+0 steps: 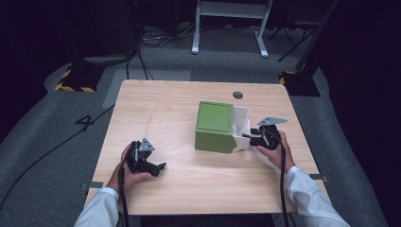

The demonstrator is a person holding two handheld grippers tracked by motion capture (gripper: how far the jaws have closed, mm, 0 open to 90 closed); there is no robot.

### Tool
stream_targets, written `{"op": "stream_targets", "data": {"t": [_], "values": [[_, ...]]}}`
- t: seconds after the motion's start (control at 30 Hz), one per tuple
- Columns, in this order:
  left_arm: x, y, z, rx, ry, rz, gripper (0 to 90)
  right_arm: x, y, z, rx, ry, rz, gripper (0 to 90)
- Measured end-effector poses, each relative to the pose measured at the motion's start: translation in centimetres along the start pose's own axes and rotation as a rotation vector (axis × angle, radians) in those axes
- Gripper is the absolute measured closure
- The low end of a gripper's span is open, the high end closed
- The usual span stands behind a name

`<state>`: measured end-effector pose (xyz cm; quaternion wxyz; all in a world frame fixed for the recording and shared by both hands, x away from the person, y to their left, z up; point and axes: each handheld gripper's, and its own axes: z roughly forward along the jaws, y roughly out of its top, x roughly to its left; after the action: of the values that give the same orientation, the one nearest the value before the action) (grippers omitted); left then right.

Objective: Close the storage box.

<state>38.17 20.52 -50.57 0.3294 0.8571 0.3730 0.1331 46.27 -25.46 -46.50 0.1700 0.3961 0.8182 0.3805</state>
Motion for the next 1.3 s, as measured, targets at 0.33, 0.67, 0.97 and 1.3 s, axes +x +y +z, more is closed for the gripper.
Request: {"op": "stream_targets", "data": {"t": [0.33,0.67,0.97,1.3], "values": [[0.0,0.0,0.0,0.000,0.000,0.000,0.1,1.1,0.9,0.8,-0.005,0.013,-0.011,47.3],[0.0,0.0,0.0,0.003,0.002,-0.001,0.1,2.2,1.7,1.4,-0.010,0.031,-0.026,46.7],[0.0,0.1,0.0,0.002,0.000,0.002,0.1,3.2,2.2,2.0,-0.009,0.047,-0.041,45.0],[0.0,0.1,0.0,0.002,0.001,0.003,0.1,3.2,2.2,2.1,-0.005,0.063,-0.056,44.1]]}}
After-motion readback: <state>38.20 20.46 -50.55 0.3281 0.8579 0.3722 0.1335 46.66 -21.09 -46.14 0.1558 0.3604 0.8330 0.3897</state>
